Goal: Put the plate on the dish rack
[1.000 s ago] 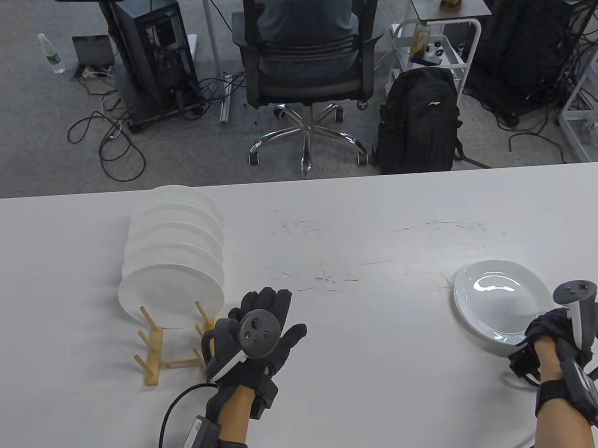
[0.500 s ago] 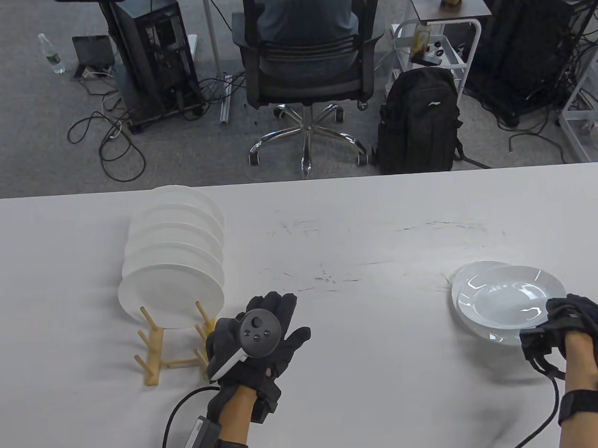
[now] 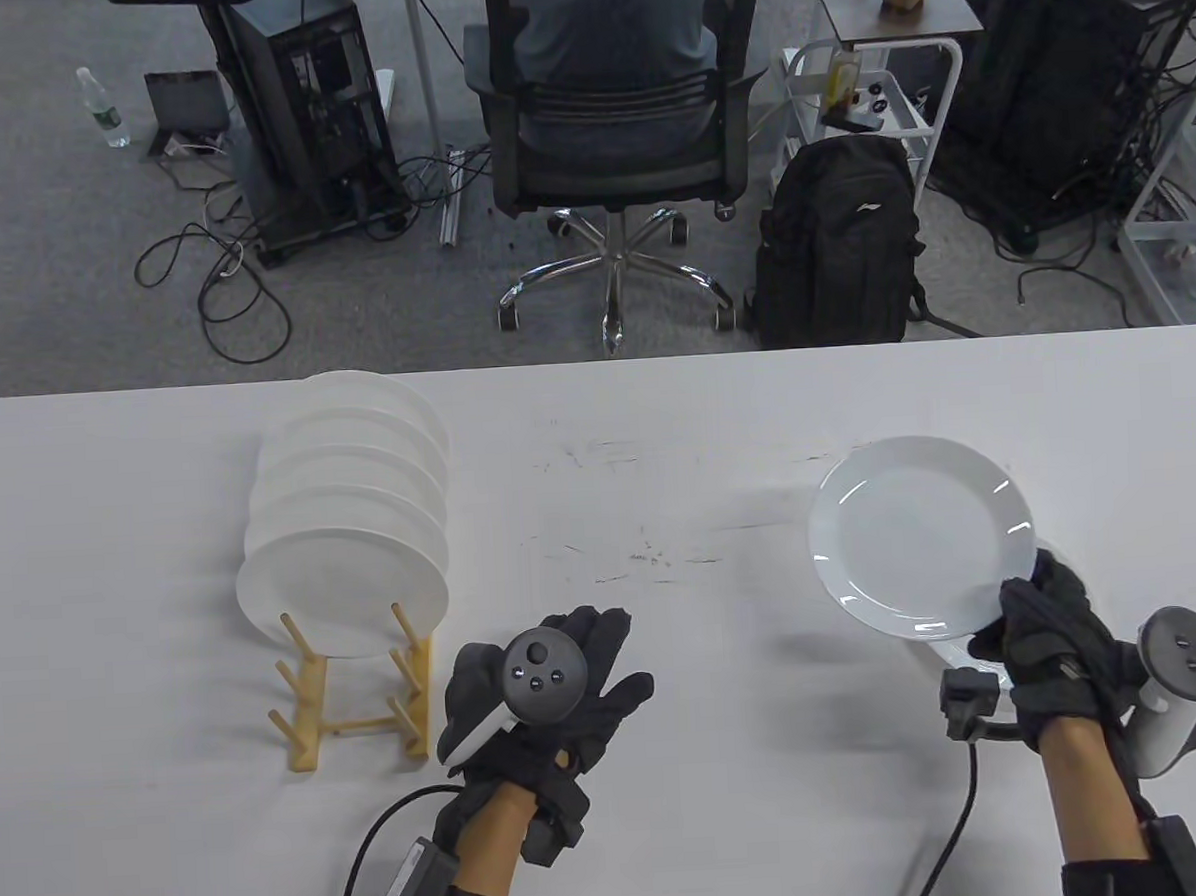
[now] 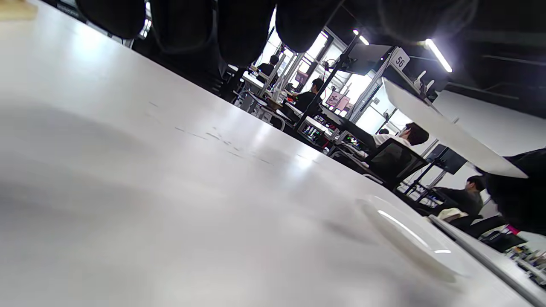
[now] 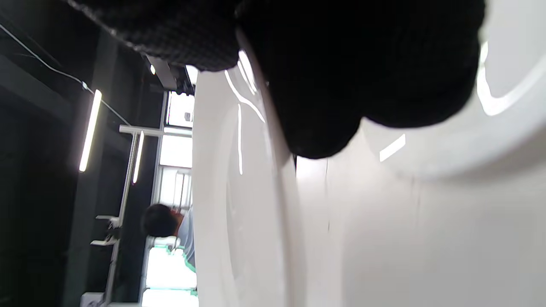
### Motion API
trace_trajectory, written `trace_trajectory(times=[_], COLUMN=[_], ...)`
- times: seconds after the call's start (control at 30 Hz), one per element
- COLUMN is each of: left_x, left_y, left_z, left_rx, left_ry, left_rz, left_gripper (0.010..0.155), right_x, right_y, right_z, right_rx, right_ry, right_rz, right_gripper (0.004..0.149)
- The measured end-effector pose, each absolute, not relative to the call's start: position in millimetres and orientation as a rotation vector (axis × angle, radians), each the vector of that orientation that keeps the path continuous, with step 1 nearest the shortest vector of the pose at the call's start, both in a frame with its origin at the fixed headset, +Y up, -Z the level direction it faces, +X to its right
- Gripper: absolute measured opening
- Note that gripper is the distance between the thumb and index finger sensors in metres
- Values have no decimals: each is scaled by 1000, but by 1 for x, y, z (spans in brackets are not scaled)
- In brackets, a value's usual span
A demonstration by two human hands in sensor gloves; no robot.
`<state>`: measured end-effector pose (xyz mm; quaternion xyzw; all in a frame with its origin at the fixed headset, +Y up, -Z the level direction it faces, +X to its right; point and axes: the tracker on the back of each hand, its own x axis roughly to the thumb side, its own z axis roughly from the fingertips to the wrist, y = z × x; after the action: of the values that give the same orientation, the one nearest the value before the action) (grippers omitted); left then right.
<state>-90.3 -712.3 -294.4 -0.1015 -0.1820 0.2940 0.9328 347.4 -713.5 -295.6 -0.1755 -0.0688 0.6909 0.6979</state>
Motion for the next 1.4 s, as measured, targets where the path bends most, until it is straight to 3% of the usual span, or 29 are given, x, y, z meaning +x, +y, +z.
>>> trace_trajectory(times=[0.1,0.27,0.33,0.4,0.47,0.5,0.6,0.7,0.83,1.0,1.17,1.4], left_x=[-82,-71,-72,-79,-93,-97,-116,-130,-145,-170,-201,-233], left_y=[-718,-725,-728,-731,-718,-709,-665,-629,-590,-554,-547,-577], left_z=[-295,-295,-296,-296,-292,-292,-286,-280,-281,-281,-285,-309], left_rx=[-283,-460,-482,-423,-217,-133,44,257,361,352,320,201], left_ry=[-402,-448,-393,-289,-107,-105,-189,-187,-296,-262,-157,-71], left_rz=[732,1292,1407,1450,1432,1434,1029,855,537,149,-14,-132], left_gripper=[81,90,79,60,50,49,47,45,43,43,43,43], right_x=[321,273,260,255,252,252,259,268,278,290,293,292], right_y=[-723,-726,-724,-719,-711,-708,-700,-701,-708,-714,-715,-714], right_z=[-300,-304,-302,-299,-297,-297,-298,-302,-307,-312,-313,-312], right_rx=[-246,-8,54,91,157,158,150,118,51,-24,-44,-41], right_ry=[-31,75,94,84,61,42,-39,-16,53,137,143,169], right_rz=[1468,1453,1497,1541,1682,1746,2036,2258,2440,2471,2459,2453], right_gripper=[54,53,53,52,54,60,68,72,77,79,78,78])
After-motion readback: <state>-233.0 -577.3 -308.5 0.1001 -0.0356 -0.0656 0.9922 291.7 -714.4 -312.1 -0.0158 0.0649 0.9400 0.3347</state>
